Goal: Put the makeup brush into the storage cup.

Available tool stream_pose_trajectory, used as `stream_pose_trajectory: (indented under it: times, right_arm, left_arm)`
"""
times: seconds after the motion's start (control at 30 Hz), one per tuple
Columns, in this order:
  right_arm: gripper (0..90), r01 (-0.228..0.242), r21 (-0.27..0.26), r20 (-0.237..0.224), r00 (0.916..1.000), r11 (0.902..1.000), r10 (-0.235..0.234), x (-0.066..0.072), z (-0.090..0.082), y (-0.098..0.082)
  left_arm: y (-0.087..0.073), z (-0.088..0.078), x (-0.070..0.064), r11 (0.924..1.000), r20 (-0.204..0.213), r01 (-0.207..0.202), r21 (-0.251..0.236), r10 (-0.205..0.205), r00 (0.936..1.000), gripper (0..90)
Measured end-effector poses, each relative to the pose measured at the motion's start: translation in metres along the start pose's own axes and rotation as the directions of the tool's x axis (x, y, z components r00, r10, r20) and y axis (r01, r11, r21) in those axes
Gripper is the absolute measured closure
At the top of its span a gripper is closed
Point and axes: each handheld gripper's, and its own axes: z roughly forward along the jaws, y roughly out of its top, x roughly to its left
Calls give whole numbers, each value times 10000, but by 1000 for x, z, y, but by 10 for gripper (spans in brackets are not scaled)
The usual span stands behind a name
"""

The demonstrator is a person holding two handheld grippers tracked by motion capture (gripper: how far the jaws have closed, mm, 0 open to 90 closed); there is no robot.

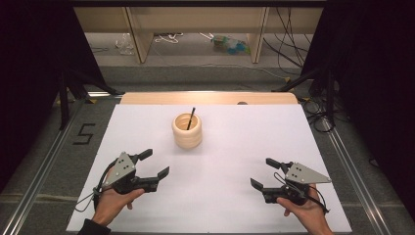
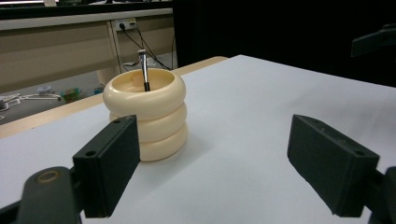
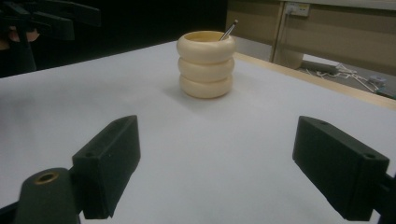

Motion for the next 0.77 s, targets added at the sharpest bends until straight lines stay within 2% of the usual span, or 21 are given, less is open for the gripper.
stream_pose_trajectory:
  times: [0.17,0.23,0.27,0.37,0.43,0.67,0.77]
  right_arm:
    - [162,19,73,87,10000,10000,-20,0,-1,0]
    - [163,-195,258,49,9998,9995,194,1,-2,1]
    - [163,21,91,115,9999,10000,-22,0,-1,0]
    - [163,3,-56,59,10000,10000,-3,-1,0,0]
    - [163,39,108,48,10000,9999,-40,-1,-1,0]
    - [163,23,5,64,10000,10000,-23,-1,0,0]
    - [163,41,118,46,10000,9999,-41,-1,-1,0]
  left_arm:
    - [1,-2,-3,9999,93,-126,-23,126,9999,171]
    - [1,-2,-4,9999,128,-107,-1,107,9999,171]
    - [1,-2,-5,9999,143,-170,-9,170,9998,170]
    - [1,-2,-6,10000,185,-85,3,85,9998,169]
    - [1,-2,-6,9999,173,-120,-1,120,9998,169]
    - [1,-2,-5,9999,105,-161,10,160,9998,169]
    - [1,-2,-6,9999,103,-161,22,161,9998,170]
